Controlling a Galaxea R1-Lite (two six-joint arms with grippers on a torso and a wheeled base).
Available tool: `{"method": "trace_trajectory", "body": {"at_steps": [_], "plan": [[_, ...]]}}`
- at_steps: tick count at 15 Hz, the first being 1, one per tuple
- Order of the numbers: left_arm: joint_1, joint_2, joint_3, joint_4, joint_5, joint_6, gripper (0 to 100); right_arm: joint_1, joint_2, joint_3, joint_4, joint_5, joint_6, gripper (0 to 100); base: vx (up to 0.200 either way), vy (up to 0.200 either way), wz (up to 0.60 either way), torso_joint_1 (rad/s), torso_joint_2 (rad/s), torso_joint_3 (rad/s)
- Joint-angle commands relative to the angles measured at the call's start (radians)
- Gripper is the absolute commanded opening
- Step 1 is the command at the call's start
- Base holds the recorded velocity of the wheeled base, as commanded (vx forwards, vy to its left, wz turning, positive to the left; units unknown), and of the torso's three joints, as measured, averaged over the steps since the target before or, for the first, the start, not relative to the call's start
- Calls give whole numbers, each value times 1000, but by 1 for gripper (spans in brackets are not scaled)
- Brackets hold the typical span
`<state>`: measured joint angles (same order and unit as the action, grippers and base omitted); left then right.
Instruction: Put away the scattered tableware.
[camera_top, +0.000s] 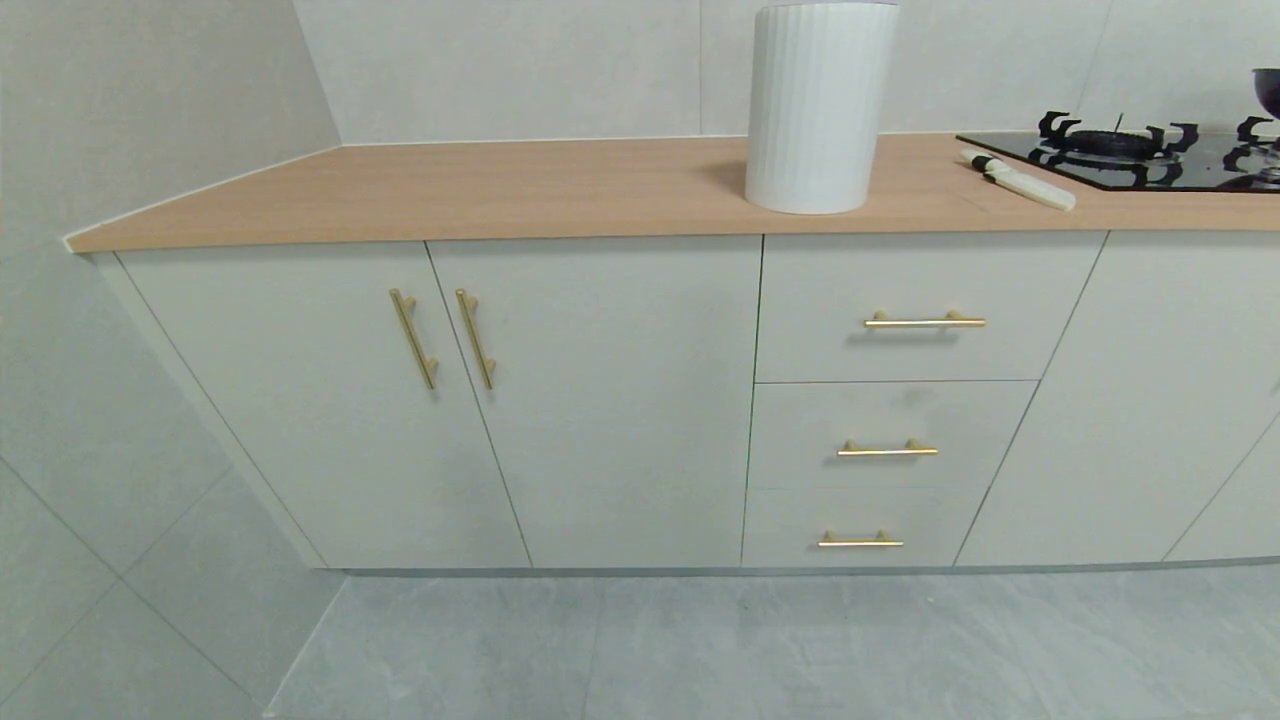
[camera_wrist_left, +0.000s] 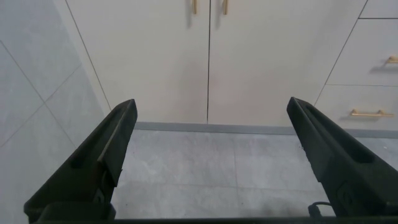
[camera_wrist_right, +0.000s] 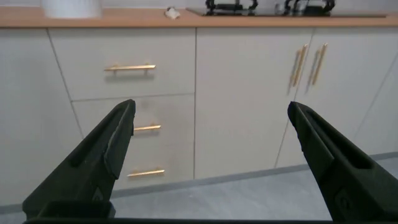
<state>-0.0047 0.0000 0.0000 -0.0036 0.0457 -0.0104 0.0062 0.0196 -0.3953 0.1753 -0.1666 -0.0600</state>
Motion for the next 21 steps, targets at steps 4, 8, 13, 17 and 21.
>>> {"method": "trace_trajectory", "body": {"at_steps": [4,8,13,17,21], "plan": [[0,0,0,1,0,0,100,-3,-20,339,-211,170,19,100,0,0,0,0,0,0],[0,0,0,-1,0,0,100,-3,-20,395,-214,243,19,100,0,0,0,0,0,0],[0,0,0,1,0,0,100,-3,-20,394,-172,225,34,100,0,0,0,0,0,0],[0,0,0,1,-1,1,100,-3,-20,395,-174,220,37,100,0,0,0,0,0,0],[0,0,0,1,-1,3,100,-3,-20,395,-174,220,37,100,0,0,0,0,0,0]]}}
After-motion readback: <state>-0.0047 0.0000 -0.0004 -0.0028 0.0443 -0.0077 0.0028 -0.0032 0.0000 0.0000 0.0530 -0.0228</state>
